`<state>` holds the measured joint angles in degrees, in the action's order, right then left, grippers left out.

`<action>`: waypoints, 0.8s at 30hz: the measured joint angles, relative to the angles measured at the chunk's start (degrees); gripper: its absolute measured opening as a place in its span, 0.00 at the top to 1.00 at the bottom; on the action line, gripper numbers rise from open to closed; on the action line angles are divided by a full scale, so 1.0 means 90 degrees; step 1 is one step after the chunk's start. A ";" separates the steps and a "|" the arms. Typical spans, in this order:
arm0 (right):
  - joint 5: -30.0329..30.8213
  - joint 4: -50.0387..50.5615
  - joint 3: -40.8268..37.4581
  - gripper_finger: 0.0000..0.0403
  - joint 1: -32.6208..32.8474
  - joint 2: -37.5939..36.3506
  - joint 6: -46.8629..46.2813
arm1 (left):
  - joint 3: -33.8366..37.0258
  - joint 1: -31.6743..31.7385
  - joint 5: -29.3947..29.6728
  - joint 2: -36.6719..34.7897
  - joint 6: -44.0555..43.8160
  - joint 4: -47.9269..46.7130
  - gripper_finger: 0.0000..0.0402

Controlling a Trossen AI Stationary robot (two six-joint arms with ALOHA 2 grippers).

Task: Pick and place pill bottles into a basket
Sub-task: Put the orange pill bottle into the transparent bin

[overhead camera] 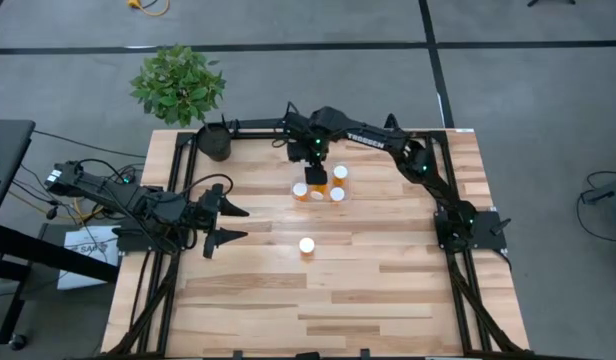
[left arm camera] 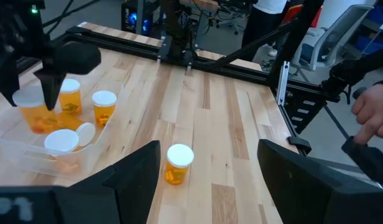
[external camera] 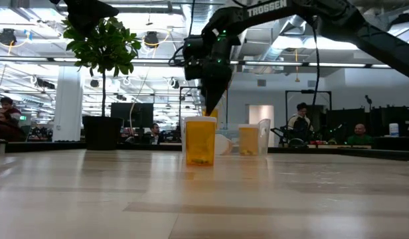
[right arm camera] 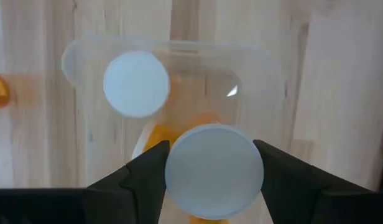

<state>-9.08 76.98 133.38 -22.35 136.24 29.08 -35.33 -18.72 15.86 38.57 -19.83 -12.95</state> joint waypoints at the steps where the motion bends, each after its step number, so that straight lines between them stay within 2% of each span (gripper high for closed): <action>1: 0.0000 -0.0001 0.0000 0.46 0.0002 0.0013 0.0002 | 0.0000 0.0000 0.0000 0.0002 0.0000 0.0000 0.36; 10: 0.0002 -0.0278 0.0005 0.47 0.0061 0.0115 0.0114 | 0.0000 0.0000 0.0000 0.0001 -0.0038 -0.0002 0.36; 24: 0.0005 -0.0350 0.0005 0.42 0.0112 0.0115 0.0143 | 0.0000 0.0000 0.0000 0.0002 -0.0039 -0.0005 0.36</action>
<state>-9.04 73.83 133.43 -21.34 137.27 30.37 -35.33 -18.72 15.86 38.59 -20.18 -12.99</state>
